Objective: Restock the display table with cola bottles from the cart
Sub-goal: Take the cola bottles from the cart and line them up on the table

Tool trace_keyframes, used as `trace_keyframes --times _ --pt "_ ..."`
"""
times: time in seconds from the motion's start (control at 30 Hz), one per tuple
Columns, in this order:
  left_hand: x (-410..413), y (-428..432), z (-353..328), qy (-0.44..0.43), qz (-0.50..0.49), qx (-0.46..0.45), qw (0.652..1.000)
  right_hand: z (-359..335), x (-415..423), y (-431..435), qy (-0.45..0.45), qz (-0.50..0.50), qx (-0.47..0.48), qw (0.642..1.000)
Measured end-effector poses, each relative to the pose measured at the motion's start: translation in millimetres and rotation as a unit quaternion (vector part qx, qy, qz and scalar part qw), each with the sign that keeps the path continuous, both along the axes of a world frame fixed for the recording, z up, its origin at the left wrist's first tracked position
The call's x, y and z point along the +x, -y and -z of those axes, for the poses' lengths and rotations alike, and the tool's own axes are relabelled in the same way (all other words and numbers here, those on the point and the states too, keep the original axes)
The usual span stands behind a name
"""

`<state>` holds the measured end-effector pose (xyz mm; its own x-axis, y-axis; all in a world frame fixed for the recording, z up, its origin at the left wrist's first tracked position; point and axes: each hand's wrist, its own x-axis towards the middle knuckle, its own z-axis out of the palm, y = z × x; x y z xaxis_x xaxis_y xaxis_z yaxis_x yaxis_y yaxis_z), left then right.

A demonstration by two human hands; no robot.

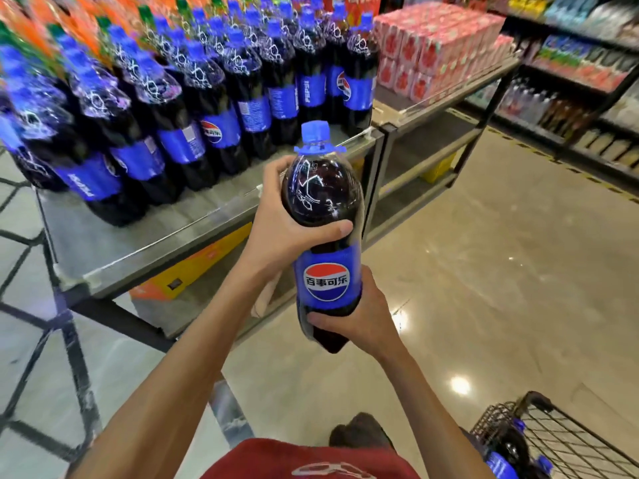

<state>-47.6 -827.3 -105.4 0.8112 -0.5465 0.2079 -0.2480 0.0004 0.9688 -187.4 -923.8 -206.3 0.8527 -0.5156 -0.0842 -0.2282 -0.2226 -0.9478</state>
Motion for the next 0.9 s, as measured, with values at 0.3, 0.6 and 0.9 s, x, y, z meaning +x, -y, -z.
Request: trace_keyframes --times 0.3,0.6,0.9 --pt "42 50 -6 0.026 -0.034 -0.006 0.999 -2 53 62 0.035 -0.04 0.013 0.999" --pt "99 136 -7 0.052 -0.098 -0.02 0.994 -7 128 170 0.034 -0.109 0.007 0.993" --pt "146 185 0 0.063 -0.141 -0.017 0.988 2 189 233 0.049 -0.146 -0.008 0.988"
